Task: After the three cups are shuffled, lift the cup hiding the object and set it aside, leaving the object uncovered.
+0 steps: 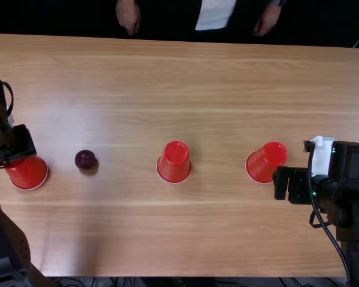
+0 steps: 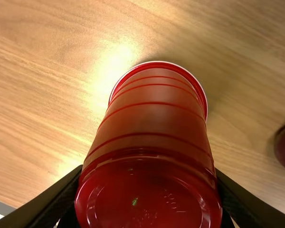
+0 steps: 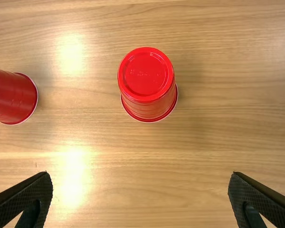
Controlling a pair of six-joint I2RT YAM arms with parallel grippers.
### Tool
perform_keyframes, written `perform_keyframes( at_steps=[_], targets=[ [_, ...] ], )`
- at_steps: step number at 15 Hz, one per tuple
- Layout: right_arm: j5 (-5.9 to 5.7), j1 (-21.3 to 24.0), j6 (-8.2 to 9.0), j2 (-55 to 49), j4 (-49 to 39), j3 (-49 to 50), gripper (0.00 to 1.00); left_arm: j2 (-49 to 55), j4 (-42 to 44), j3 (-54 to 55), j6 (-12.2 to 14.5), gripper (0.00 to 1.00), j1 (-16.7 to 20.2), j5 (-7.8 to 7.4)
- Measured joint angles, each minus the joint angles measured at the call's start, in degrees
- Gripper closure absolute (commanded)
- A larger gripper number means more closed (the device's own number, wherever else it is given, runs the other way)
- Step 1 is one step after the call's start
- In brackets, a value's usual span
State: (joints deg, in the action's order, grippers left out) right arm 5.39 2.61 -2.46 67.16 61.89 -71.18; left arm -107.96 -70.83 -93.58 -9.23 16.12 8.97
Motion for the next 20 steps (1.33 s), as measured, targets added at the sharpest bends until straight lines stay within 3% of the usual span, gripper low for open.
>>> perform_keyframes(
  at_steps=[1, 9, 15, 20],
  targets=[
    [-0.02, 0.0, 0.02, 0.0, -0.02, 0.0, 0.0, -0.02, 0.0, 0.0, -0.02, 0.0, 0.02, 0.02],
    [0.0, 0.0, 0.0, 0.0, -0.02, 0.0, 0.0, 1.27, -0.85, -0.02, -0.07, 0.0, 0.0, 0.07],
    [0.0, 0.0, -0.04, 0.0, -0.02, 0.0, 0.0, 20.11, -0.9, 0.0, -0.04, 0.0, -0.42, 0.02],
    [0.0, 0.0, -0.22, -1.9, 0.0, 0.0, 0.0, 32.85, -5.57, 0.0, 0.0, 0.0, -9.2, -0.28]
  ],
)
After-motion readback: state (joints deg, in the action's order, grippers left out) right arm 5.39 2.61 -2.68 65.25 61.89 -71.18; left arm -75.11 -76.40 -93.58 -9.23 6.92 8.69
